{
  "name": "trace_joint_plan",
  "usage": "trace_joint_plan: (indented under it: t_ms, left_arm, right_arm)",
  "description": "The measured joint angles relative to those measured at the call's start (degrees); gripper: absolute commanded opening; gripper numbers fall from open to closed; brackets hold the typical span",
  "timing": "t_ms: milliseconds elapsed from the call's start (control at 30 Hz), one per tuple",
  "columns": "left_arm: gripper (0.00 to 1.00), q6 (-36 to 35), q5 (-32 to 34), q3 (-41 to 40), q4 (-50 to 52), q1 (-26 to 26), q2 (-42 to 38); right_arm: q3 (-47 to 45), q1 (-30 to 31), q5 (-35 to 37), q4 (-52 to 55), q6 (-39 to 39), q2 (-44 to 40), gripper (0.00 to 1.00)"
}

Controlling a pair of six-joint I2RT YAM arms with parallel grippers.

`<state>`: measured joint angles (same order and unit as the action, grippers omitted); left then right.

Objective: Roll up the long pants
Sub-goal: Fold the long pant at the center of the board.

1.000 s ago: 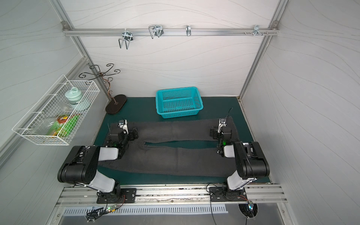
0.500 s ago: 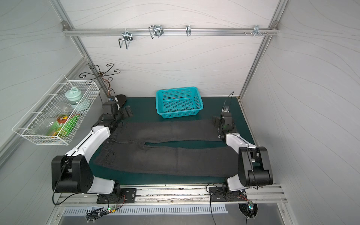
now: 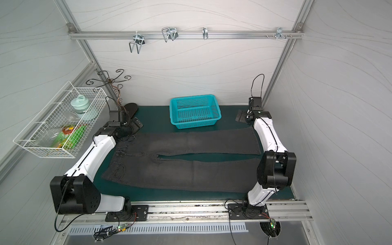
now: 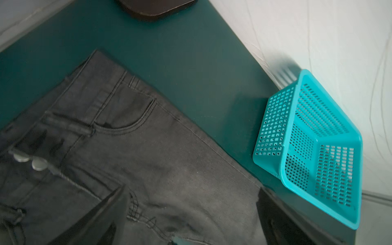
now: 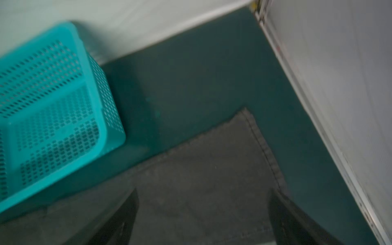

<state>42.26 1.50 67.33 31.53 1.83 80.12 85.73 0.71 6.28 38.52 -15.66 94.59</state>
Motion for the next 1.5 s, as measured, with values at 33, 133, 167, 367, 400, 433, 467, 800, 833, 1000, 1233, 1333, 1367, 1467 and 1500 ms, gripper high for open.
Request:
trace_joint_plan:
  t_ms: [33,133,167,367,400,433,467,800,833,1000,1233,1333,1367,1467,1500]
  left_arm:
    - [0.81,1.68,0.0,0.31,0.74,0.0,0.61]
    - [0.62,7.43,-0.22,2.27,3.54,-0.02,4.79]
    - [0.59,9.2,-0.26,4.22,5.33,-0.04,7.58]
    - [0.52,18.34,0.17,17.84,14.12,-0.28,25.33]
    - [0.52,19.39,0.24,19.43,15.23,-0.37,27.23]
    - [0.52,20.85,0.46,21.68,16.94,-0.46,29.64]
    - [0.52,21.81,0.72,24.2,18.71,-0.59,31.71]
    - [0.59,25.7,3.82,48.19,29.59,-1.2,45.88]
    - [0.59,25.83,3.98,50.56,30.73,-1.18,47.58]
    - [0.59,26.97,4.13,52.83,34.05,-1.29,52.11]
    - [0.59,28.52,4.13,52.43,35.69,-1.42,53.46]
    - [0.59,28.79,4.13,52.43,35.6,-1.42,54.01]
    - [0.58,28.89,4.11,52.43,35.58,-1.42,54.34]
    - [0.58,28.94,4.09,52.57,35.54,-1.42,55.67]
    - [0.58,28.96,4.07,52.57,35.54,-1.42,56.06]
  right_arm:
    - [0.15,0.02,-1.22,1.29,-0.13,-0.09,0.99]
    - [0.39,-0.04,-6.25,1.46,0.0,-1.16,0.99]
    - [0.44,-0.04,-7.72,1.44,0.0,-1.42,0.99]
    - [0.33,-0.07,-10.4,1.07,0.04,-1.7,0.99]
    - [0.33,-0.07,-10.4,1.05,0.09,-1.7,0.99]
    - [0.33,-0.07,-10.36,1.03,0.24,-1.7,0.99]
    - [0.33,-0.07,-10.29,1.05,0.33,-1.7,0.99]
    - [0.42,-0.09,-9.99,1.05,1.11,-1.4,0.99]
    - [0.48,-0.09,-9.99,1.03,1.16,-1.16,0.99]
    - [0.57,-0.09,-9.92,1.05,1.6,0.02,0.99]
    - [0.57,-0.09,-9.88,1.05,2.16,0.85,0.99]
    - [0.57,-0.09,-9.92,1.07,2.16,1.2,0.99]
    - [0.57,-0.09,-9.92,1.05,2.16,1.29,0.99]
    - [0.57,-0.09,-9.92,1.07,2.21,1.38,0.99]
    - [0.57,-0.09,-9.92,1.09,2.23,1.38,0.99]
